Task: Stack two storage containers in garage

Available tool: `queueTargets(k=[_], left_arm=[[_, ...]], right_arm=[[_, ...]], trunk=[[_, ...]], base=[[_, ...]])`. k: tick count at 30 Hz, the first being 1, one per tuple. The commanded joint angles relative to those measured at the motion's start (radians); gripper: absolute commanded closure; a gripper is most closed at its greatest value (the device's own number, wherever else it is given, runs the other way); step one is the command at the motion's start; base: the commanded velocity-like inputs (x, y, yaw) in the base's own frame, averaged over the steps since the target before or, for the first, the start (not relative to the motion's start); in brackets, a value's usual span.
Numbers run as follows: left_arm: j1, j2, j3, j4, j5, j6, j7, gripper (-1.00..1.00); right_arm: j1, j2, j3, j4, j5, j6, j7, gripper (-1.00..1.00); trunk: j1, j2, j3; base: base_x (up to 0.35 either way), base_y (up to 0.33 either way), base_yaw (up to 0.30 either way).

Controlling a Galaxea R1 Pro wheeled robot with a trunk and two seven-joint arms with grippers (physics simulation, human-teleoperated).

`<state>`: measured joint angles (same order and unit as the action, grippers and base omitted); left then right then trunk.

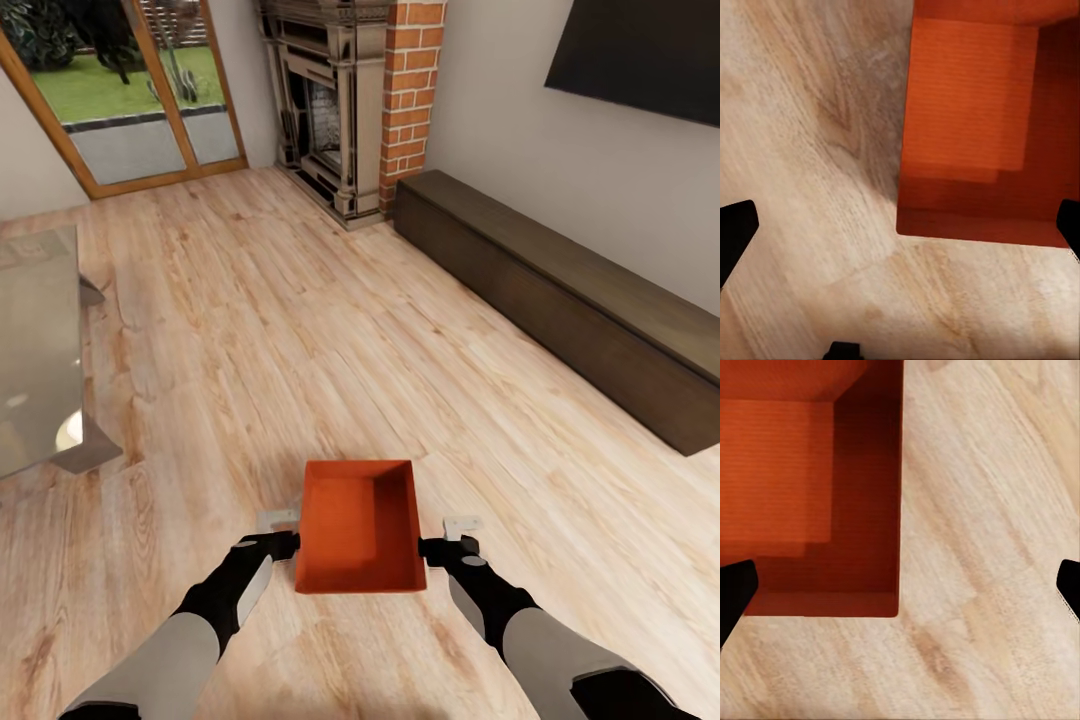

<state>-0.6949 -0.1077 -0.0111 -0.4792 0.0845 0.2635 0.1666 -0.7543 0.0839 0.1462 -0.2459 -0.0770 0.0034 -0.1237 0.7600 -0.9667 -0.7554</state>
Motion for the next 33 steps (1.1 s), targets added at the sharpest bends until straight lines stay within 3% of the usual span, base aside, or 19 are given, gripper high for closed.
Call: queueTargets(k=[1, 6, 8, 12, 20, 33], left_arm=[[0.0, 0.001, -0.001, -0.002, 0.01, 0.005, 0.005, -1.0], [0.0, 0.001, -0.001, 0.0, 0.014, -0.009, 0.005, -1.0], [0.0, 0.0, -0.002, 0.013, 0.011, -0.073, 0.005, -1.0], [0.0, -0.001, -0.002, 0.018, 0.014, -0.102, 0.005, -1.0], [0.0, -0.002, -0.004, 0.086, 0.023, -0.099, 0.004, -1.0], [0.0, -0.002, -0.003, 0.085, 0.011, -0.113, 0.006, -1.0]], right_arm=[[0.0, 0.0, 0.009, 0.001, -0.007, 0.0, -0.006, -1.0], [0.0, 0.0, 0.01, 0.002, -0.006, 0.0, -0.004, -1.0], [0.0, 0.0, 0.01, 0.002, -0.009, 0.0, -0.004, -1.0], [0.0, 0.001, 0.01, 0.008, -0.01, -0.001, -0.004, -1.0], [0.0, 0.002, 0.012, 0.019, -0.016, -0.029, -0.002, -1.0], [0.0, 0.002, 0.012, 0.02, -0.019, -0.034, -0.002, -1.0]], trunk=[[0.001, 0.0, -0.001], [0.001, 0.0, -0.001], [0.001, 0.0, -0.001], [0.001, 0.0, -0.001], [0.001, 0.0, -0.001], [0.001, 0.0, -0.001]], base=[[0.31, 0.0, 0.0], [0.313, 0.0, 0.0], [0.182, 0.0, 0.0], [0.049, 0.0, 0.0], [0.003, 0.0, 0.0], [0.0, 0.0, 0.0]])
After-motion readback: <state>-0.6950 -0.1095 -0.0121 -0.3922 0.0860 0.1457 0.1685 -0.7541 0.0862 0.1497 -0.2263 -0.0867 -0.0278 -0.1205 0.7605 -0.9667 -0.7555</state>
